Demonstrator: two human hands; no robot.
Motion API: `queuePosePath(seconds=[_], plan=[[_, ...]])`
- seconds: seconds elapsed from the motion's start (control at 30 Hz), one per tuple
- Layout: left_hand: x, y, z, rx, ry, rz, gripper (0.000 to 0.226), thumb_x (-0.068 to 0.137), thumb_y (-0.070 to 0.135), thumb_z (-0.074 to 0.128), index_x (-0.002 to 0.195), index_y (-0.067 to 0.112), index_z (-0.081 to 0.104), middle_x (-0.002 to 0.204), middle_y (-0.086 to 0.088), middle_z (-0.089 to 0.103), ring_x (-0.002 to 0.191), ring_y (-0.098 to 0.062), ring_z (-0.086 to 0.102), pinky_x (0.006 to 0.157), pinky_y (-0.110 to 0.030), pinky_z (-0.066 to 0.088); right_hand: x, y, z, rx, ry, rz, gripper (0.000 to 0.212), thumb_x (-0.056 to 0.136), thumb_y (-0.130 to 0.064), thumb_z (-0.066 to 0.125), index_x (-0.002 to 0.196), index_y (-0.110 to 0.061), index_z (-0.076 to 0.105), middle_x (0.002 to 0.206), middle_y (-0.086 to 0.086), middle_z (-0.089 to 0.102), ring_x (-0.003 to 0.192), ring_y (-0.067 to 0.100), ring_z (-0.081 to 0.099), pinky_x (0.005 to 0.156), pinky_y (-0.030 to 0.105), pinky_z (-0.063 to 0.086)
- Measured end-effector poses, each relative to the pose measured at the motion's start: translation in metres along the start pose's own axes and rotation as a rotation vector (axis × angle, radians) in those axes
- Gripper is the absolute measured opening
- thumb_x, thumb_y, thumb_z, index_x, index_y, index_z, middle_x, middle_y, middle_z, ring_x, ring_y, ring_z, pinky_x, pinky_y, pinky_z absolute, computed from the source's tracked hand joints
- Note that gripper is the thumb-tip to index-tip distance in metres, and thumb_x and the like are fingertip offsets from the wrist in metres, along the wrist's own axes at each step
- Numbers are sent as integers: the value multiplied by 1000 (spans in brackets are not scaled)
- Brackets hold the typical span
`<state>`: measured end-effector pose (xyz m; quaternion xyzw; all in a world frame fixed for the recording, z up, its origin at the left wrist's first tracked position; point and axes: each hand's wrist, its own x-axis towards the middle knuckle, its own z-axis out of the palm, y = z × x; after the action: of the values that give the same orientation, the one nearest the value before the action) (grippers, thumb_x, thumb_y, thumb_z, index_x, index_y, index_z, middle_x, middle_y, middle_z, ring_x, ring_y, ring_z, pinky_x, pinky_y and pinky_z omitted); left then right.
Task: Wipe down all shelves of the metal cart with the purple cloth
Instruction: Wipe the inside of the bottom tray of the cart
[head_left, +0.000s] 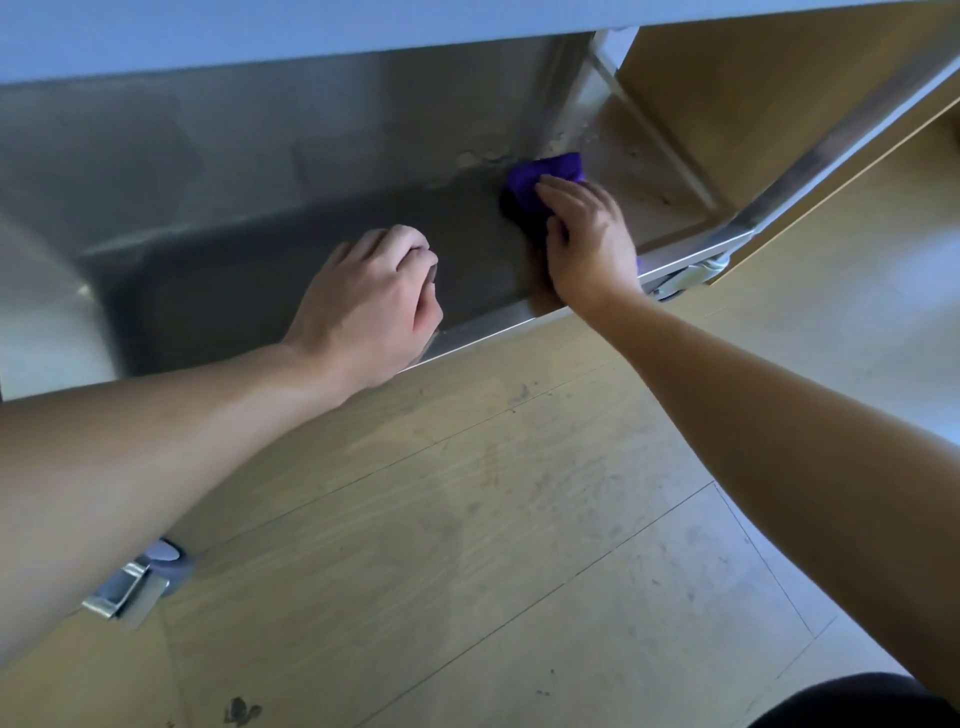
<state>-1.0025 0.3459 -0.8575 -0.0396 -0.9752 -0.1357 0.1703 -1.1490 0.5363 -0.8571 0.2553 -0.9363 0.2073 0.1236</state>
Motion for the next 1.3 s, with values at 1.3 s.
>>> queuePosePath(seconds=[1.3], plan=[[5, 7, 8, -98, 29, -66, 23, 86, 18, 45, 98, 10, 62, 111, 0, 58, 95, -27, 55, 85, -44, 45, 47, 68, -13, -113, -61, 170, 54, 87, -23, 32, 136, -14, 51, 144, 5, 48, 134, 30, 39, 115, 34, 26]])
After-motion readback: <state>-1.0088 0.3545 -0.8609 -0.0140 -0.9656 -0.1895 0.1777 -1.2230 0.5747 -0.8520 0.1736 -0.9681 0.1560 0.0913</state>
